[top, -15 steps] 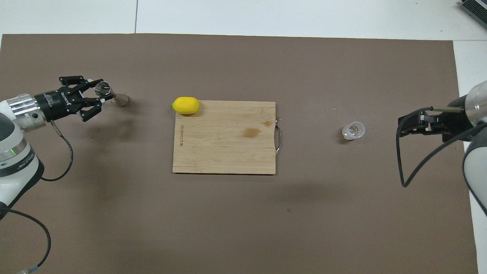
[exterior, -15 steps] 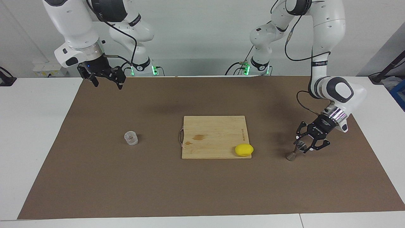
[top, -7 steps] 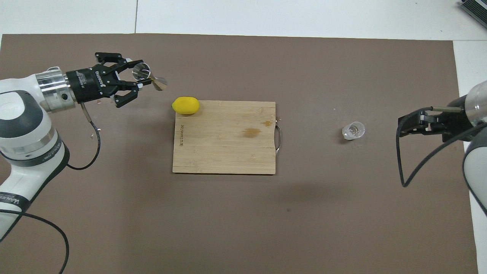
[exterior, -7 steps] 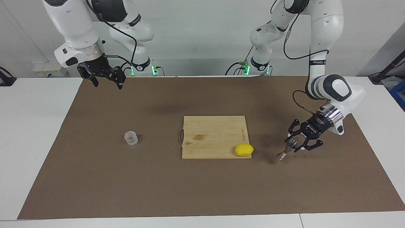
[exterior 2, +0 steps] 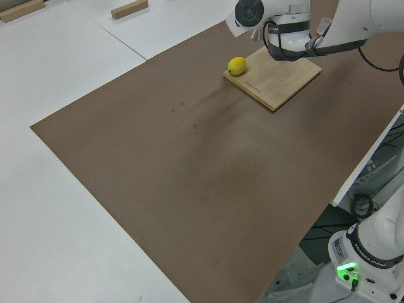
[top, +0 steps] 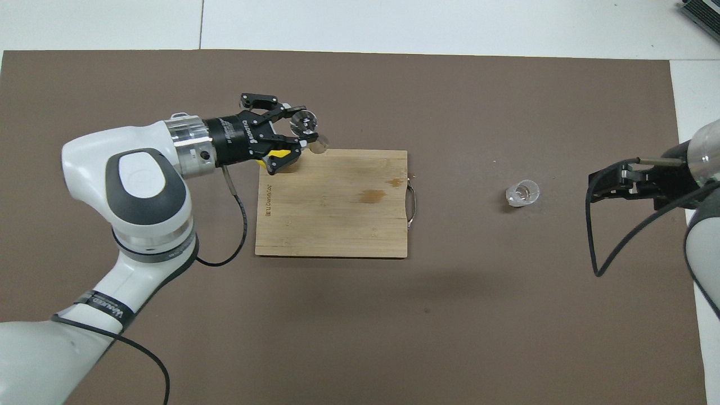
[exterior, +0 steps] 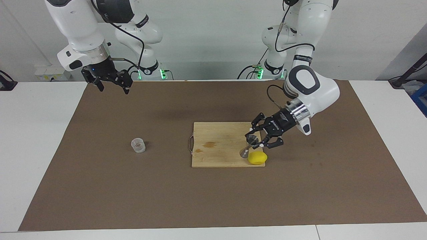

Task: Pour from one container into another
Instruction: 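Lift the dark cup with the left gripper and carry it over the board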

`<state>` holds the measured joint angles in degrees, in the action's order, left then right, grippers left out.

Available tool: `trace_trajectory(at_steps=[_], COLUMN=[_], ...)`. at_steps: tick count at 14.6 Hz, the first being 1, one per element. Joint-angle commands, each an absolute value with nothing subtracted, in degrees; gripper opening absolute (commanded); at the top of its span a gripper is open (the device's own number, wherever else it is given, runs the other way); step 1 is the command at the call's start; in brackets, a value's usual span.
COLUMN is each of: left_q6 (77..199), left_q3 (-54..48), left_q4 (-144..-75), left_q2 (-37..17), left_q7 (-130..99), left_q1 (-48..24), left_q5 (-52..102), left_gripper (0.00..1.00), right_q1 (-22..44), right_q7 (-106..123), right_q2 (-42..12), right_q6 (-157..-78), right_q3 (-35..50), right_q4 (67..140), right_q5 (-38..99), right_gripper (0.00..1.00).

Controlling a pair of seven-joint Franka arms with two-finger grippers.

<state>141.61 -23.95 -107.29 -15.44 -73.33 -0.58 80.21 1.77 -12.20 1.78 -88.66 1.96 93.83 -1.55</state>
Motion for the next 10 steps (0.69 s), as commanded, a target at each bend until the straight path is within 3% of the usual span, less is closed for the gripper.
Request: trace_trajectory(at_steps=[1, 6, 10], left_q6=[149.03, 158.63, 160.83], left_q3=[-23.03, -23.03, -23.03], left_q4=[-108.19, -107.4, -106.0], left_q2=[-15.47, -19.5, -22.23], left_q7=[-74.09, -74.0, -73.92], left_q1=[-7.27, -15.71, -17.23], left_q5=[82.88, 83.76, 83.32], left_gripper=[0.0, 0.0, 0.0], right_q1=[0.79, 0.79, 0.88], right_q7=[-11.07, -11.07, -10.73], right_q2=[2.99, 2.99, 2.99], right_q6=[-89.74, -89.65, -89.56], right_q3=[2.37, 2.37, 2.37], right_q4=[95.36, 95.36, 95.36], right_q5=[-1.23, -1.23, -1.23], right_gripper=[1.0, 1.0, 1.0])
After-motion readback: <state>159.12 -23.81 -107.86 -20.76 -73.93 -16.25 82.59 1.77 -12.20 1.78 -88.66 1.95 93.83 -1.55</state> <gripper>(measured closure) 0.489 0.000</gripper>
